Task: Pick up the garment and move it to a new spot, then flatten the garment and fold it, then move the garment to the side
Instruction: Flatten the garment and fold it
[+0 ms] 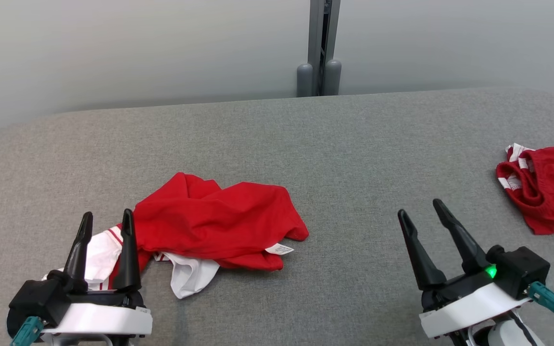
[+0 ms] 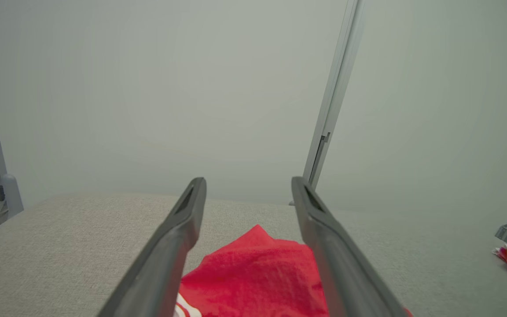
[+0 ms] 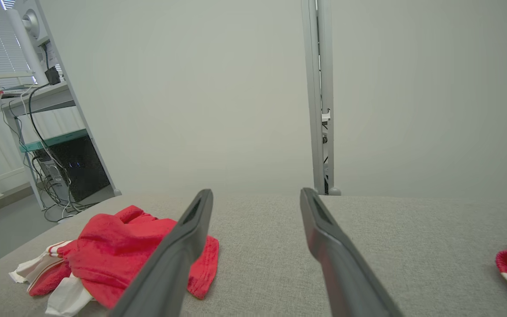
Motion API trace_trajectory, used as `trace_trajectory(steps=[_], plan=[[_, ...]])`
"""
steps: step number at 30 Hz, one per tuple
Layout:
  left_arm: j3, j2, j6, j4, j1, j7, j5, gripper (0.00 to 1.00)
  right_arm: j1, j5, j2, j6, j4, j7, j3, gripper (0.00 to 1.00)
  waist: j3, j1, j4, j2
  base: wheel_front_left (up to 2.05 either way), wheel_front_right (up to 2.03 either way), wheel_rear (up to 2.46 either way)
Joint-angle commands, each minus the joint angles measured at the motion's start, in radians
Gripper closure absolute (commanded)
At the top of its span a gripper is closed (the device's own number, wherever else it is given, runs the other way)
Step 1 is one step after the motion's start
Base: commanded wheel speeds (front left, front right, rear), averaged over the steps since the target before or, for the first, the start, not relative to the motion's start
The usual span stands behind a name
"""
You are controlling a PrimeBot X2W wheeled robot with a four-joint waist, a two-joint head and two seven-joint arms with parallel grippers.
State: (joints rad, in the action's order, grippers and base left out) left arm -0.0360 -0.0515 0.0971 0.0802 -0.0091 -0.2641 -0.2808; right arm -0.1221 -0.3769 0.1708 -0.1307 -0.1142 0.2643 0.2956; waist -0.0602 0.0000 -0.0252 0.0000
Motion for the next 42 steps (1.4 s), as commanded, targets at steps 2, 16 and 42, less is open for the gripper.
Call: trace_trajectory(steps=[2, 16, 42], plan=[[0.008, -0.002, 0.004, 0.0, -0.012, 0.0, 0.007, 0.0, -0.012, 0.004, 0.014, 0.0, -0.026, 0.0, 0.011, 0.0, 0.0, 0.0, 0.008, 0.0, 0.0, 0.0, 0.0], [0.065, -0.001, -0.006, 0.016, -0.015, 0.0, -0.026, 0.0, -0.132, -0.028, 0.077, 0.0, -0.292, -0.001, 0.208, 0.0, 0.015, 0.0, 0.11, 0.0, 0.0, 0.0, 0.0], [0.101, -0.001, -0.006, 0.022, -0.061, 0.0, -0.057, 0.0, -0.551, -0.185, 0.051, 0.0, -0.941, -0.026, 0.603, 1.0, -0.037, 0.0, 0.342, 0.0, 0.0, 0.0, 0.0]])
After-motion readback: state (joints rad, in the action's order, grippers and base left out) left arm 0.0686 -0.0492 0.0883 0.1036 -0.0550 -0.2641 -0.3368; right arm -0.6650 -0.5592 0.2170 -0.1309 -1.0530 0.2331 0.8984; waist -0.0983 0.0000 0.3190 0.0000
